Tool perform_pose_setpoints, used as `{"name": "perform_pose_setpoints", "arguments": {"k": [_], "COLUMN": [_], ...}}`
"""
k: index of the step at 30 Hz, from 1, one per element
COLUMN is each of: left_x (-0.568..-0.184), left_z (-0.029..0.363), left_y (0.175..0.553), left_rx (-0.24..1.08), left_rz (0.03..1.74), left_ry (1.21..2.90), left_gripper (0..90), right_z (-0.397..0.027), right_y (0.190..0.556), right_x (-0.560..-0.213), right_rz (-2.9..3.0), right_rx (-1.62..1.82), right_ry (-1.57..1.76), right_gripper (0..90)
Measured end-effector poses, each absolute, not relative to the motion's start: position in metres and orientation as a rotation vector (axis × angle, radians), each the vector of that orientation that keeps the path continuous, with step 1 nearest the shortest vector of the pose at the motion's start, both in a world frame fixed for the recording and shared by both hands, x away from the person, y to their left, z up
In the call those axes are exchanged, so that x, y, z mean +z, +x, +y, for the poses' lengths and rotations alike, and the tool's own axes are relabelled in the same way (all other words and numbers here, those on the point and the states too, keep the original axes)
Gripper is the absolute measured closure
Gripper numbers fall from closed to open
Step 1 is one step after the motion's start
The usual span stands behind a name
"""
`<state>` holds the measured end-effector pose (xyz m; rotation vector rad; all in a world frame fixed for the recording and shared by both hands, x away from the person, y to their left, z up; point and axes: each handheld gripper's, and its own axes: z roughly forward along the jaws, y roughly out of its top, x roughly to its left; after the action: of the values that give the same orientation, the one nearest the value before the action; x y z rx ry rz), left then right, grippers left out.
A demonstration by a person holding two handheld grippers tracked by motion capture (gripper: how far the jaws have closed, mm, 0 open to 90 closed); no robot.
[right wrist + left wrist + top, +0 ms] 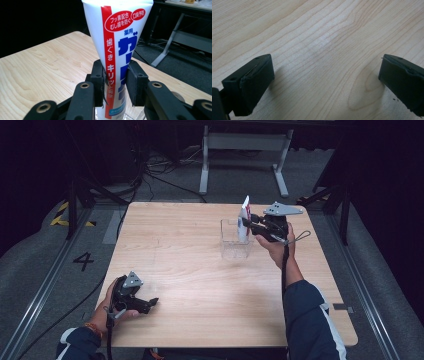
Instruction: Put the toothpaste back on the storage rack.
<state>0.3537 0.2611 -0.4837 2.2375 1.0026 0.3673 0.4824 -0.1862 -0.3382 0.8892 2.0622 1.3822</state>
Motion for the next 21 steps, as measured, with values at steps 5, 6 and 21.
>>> {"name": "perform_pose_setpoints", "arguments": {"k": [5, 6, 21], "left_x": [-0.484, -0.484, -0.484], "left_z": [0.261, 0.261, 0.261], "left_y": [0.354, 0.354, 0.354], "left_rx": [0.366, 0.366, 0.366], "left_rz": [1.005, 1.004, 1.003], "left_ry": [2.233, 2.233, 2.236], "left_gripper": [0.7, 0.7, 0.7], "right_z": [-0.188, -0.189, -0.191], "right_y": [0.488, 0.489, 0.502], "right_x": [-0.345, -0.346, -0.37], "right_rz": [2.051, 2.053, 2.062], "right_rx": [1.383, 1.377, 1.349], "right_ry": [0.917, 0.921, 0.981], "right_gripper": [70.9, 70.9, 71.6]}}
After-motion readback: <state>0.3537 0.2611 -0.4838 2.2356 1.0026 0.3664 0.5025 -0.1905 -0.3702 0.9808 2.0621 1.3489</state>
